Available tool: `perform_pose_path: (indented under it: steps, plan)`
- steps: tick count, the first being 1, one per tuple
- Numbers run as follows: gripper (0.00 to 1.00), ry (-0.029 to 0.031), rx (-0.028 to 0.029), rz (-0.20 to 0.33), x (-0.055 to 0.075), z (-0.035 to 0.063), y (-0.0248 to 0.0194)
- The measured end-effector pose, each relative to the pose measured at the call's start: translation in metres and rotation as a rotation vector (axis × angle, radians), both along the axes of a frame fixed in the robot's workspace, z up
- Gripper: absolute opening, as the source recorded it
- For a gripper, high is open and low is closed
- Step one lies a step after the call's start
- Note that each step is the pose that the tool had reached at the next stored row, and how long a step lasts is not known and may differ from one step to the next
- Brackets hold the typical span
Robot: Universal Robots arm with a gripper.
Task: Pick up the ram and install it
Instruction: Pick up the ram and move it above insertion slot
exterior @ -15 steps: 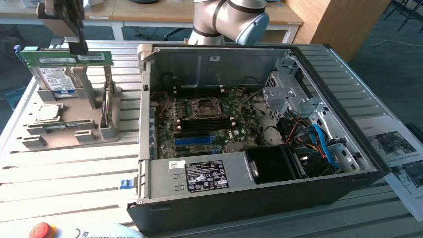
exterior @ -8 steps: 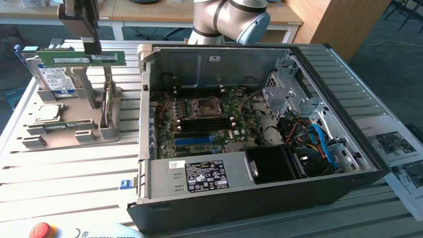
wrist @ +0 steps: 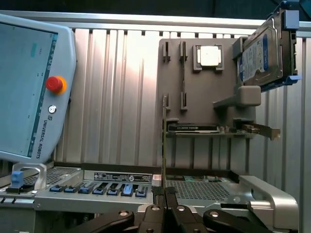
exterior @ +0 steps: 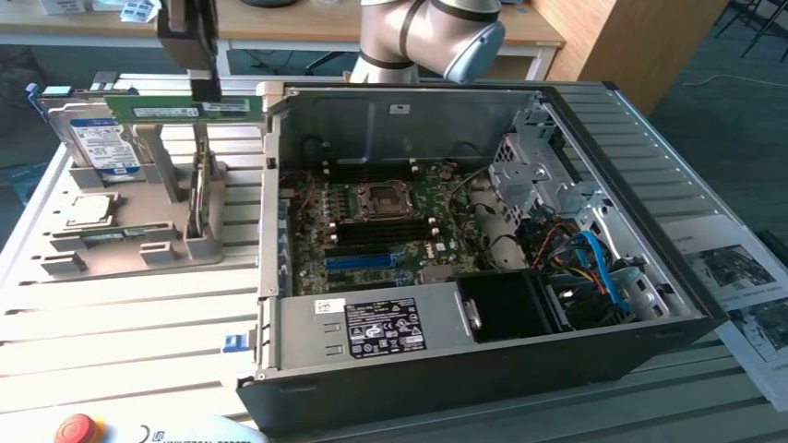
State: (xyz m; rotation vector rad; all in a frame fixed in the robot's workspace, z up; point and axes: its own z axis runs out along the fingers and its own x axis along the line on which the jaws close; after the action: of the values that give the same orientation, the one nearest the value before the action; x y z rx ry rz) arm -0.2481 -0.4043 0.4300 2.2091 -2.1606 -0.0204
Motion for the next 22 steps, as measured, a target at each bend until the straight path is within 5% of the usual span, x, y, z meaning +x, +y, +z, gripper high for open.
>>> perform_pose_path:
  steps: [10, 14, 22]
  plan:
    - [0.11, 0.0065, -0.0001, 0.0, 0.042, 0.0001, -0.0006]
    - [0.11, 0.015, 0.0, 0.001, 0.105, 0.0, -0.0016]
    - [0.11, 0.0181, 0.0, 0.002, 0.136, 0.0, -0.002]
